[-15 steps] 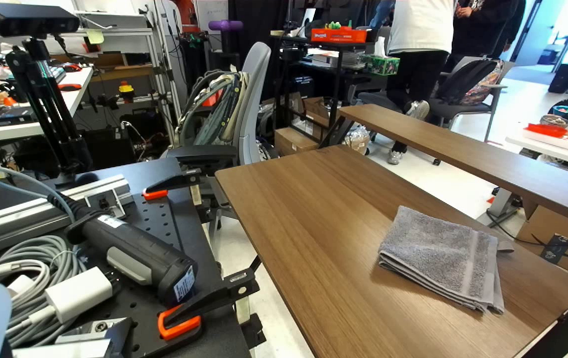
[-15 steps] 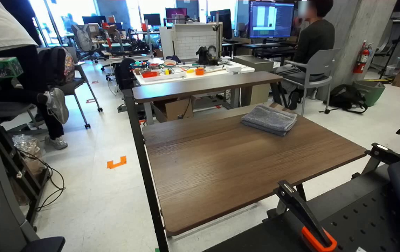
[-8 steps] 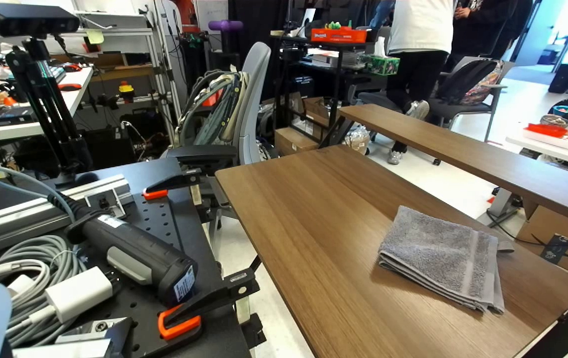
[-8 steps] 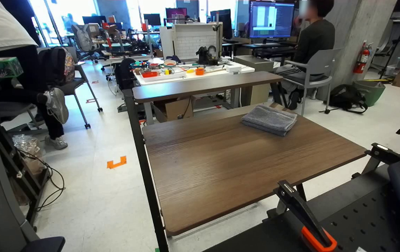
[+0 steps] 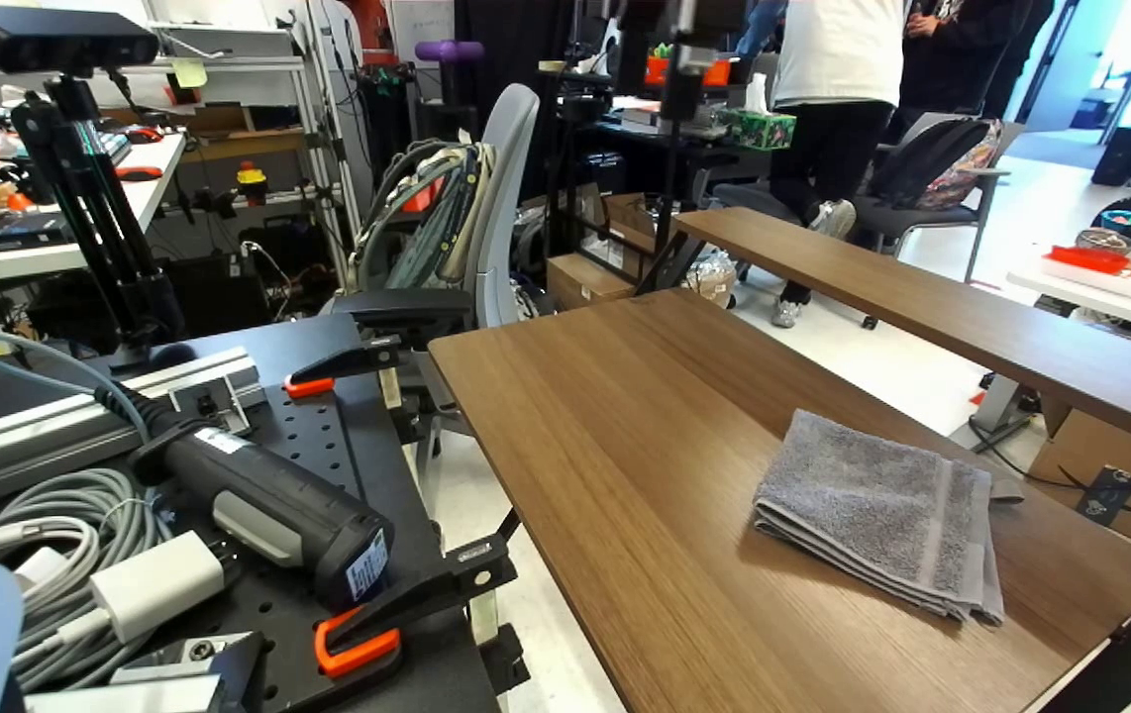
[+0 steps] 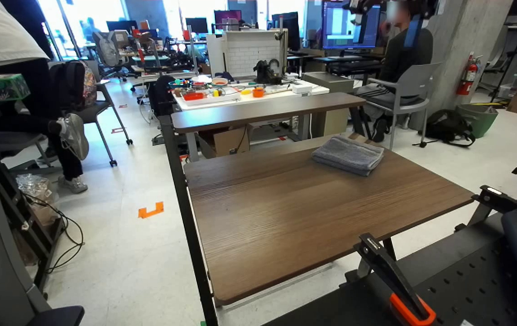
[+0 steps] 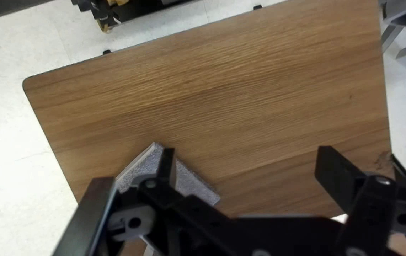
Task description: Move the towel to the left, then to the right
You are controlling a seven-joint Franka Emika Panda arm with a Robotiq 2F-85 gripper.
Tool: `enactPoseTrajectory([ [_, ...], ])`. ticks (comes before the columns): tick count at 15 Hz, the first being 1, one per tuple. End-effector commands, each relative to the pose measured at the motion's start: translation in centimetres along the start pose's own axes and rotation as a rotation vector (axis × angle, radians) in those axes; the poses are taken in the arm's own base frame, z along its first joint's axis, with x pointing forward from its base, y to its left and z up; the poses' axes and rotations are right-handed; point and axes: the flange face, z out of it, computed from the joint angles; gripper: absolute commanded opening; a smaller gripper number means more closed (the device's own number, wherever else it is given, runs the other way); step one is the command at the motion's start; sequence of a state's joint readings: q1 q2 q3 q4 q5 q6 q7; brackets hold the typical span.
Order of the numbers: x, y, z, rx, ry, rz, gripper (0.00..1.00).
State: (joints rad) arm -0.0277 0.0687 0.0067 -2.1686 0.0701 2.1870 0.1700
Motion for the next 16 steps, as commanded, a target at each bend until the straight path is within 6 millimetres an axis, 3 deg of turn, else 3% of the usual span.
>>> enactPoseTrajectory([
  [1, 5.7, 1.7, 3.0, -0.055, -0.009, 0.104, 1.0],
  [2, 2.8, 1.3, 2.0, -0.021, -0.006, 0.055, 1.0],
  [4, 4.8, 2.0, 3.6, -0.043, -0.017, 0.084, 1.0],
  [7, 5.5, 1.8, 3.8, -0.046, -0.015, 0.092, 1.0],
  [11, 7.7, 2.0, 4.7, 0.033, 0.151, 0.191, 1.0],
  [16, 10.5, 3.7, 10.4, 0.014, 0.226, 0.211, 1.0],
])
